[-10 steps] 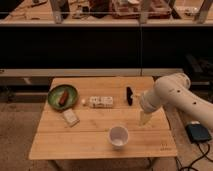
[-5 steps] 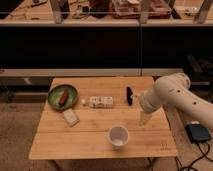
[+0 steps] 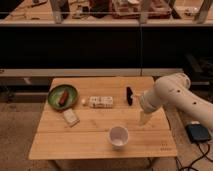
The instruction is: Place the eraser in the ceramic cup
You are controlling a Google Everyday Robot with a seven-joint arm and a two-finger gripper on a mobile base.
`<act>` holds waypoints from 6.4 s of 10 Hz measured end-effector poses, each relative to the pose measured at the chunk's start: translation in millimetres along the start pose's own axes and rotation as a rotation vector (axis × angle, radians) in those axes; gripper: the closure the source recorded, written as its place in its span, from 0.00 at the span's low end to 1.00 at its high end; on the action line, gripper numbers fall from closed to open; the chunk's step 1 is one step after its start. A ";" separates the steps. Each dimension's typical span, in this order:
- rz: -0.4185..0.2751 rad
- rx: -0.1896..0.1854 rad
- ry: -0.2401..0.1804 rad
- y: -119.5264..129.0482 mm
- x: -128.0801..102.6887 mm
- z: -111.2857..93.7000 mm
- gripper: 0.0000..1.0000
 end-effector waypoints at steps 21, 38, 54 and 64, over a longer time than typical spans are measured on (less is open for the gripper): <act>0.020 -0.087 -0.082 -153.4 71.4 33.8 0.20; 0.016 -0.226 -0.280 -147.1 90.2 166.6 0.23; -0.125 -0.315 -0.457 -64.7 8.0 72.1 1.00; -0.172 -0.334 -0.703 19.6 -99.6 -11.0 1.00</act>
